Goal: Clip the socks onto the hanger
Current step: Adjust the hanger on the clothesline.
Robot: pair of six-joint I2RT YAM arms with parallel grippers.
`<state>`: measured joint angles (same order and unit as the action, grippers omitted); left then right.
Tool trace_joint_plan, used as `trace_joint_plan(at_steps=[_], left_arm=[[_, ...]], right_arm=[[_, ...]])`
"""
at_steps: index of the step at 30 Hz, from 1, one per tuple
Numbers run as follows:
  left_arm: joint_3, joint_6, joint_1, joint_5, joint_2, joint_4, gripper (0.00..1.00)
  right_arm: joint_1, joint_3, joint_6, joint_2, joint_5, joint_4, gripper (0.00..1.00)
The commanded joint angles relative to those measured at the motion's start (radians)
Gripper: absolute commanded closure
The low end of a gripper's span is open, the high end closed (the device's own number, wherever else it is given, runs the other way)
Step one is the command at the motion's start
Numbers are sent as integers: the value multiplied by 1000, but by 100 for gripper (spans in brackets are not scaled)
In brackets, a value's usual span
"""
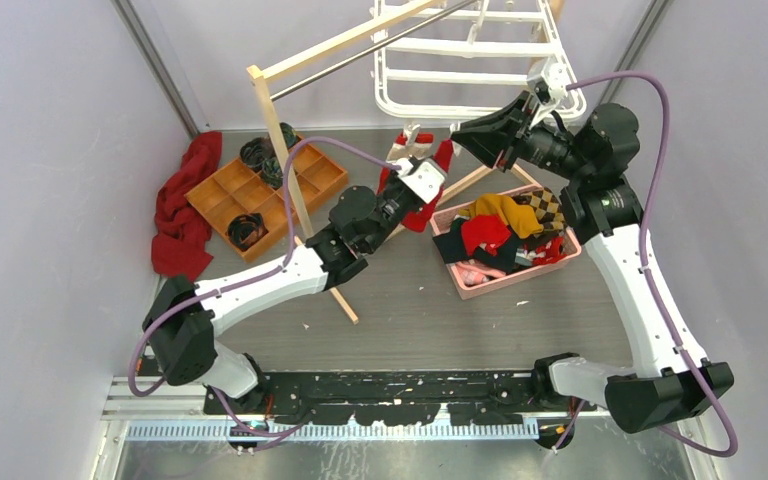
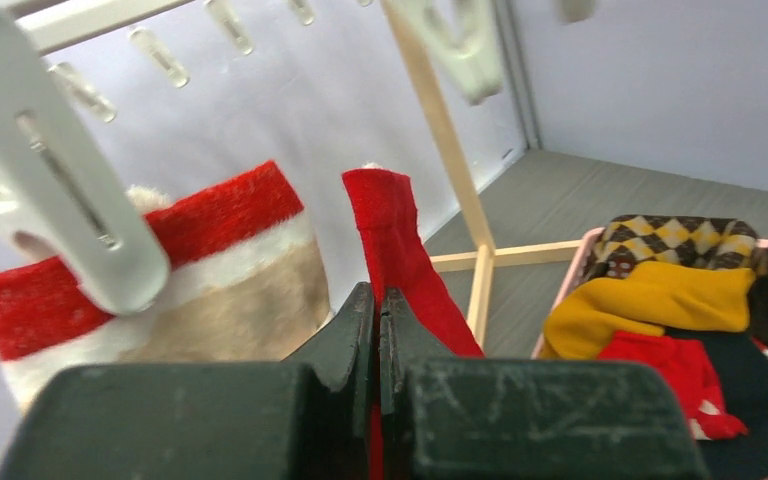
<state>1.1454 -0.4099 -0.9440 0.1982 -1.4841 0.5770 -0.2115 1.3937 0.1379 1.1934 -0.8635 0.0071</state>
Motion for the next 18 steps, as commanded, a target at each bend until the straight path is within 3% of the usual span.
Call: trace_joint_plan(at_steps=[1,8,11,18], left_arm=[[28,-12,32,47,35,81,100],[-12,16,48,-56,60,80,100],[-19,21,48,-62,59,84,100],[-22,25,71,-57,67,74,100]], right_arm=[[-19,44,10,14,54,-40,86],[-18,1,-8,-21,70,-79,78],[-17,-10,-13,-45,86,-103,68],[16,-8,-88,-100,73,-222,58]])
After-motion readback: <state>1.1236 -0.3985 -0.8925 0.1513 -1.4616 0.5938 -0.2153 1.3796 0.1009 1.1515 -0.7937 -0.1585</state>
